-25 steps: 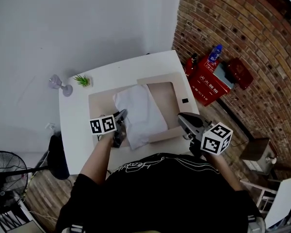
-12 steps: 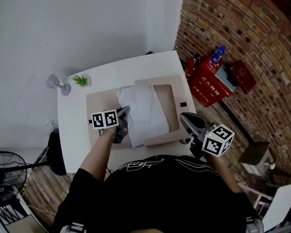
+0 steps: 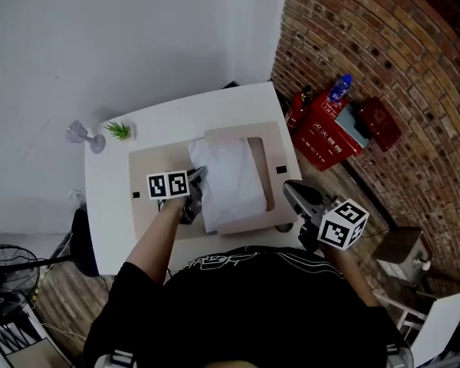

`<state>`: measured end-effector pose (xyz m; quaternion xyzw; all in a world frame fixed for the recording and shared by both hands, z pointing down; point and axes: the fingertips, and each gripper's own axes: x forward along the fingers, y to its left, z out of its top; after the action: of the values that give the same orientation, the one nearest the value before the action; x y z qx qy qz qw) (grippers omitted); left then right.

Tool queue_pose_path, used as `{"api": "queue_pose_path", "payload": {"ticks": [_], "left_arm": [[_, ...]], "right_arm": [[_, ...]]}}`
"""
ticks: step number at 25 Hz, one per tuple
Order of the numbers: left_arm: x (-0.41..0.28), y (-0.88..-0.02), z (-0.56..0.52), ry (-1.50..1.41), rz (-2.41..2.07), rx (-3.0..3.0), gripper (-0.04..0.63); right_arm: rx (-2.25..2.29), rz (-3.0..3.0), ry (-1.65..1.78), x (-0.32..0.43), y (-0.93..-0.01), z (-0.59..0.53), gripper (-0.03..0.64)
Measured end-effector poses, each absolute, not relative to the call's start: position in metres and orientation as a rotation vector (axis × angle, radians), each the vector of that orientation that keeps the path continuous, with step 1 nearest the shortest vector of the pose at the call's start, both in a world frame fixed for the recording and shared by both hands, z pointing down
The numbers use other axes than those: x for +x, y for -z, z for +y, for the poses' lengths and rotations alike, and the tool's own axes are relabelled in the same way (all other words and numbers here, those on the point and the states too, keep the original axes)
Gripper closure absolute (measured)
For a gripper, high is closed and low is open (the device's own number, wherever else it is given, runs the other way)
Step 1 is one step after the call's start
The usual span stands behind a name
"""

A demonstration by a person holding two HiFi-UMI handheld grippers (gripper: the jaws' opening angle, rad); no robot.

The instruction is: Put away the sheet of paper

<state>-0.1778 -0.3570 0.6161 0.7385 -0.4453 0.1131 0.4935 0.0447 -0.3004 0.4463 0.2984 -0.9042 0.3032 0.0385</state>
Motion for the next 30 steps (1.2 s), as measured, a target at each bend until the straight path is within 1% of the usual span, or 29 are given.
{"api": "queue_pose_path", "payload": {"ticks": [16, 25, 26, 27, 28, 30], "left_arm": [[-0.132, -0.624, -0.370, -0.312, -1.086, 1.695, 0.554], [-0.120, -0.620, -0.371, -0.373, -1.195, 1.684, 0.546], [-0.120, -0.619, -0.370, -0.374, -1.207, 1.684, 0.501], [-0.120, -0.619, -0.368, -0.374, -1.215, 1.683, 0.425], [-0.121, -0.618, -0.366, -0.374, -1.222, 1.681, 0.381], [-0.126, -0.616, -0.362, -0.377, -1.251, 1.683, 0.345]], "right_arm": [[0.835, -2.790, -0.954, 0.063, -0.452, -0.331, 0.615], [0.715, -2.813, -0.963, 0.057, -0.461, -0.343, 0.615], [0.699, -2.813, -0.961, 0.056, -0.462, -0.343, 0.615], [0.682, -2.813, -0.957, 0.054, -0.463, -0.342, 0.615], [0.668, -2.812, -0.952, 0.053, -0.464, -0.341, 0.615], [0.650, -2.807, -0.930, 0.050, -0.465, -0.338, 0.615]]}}
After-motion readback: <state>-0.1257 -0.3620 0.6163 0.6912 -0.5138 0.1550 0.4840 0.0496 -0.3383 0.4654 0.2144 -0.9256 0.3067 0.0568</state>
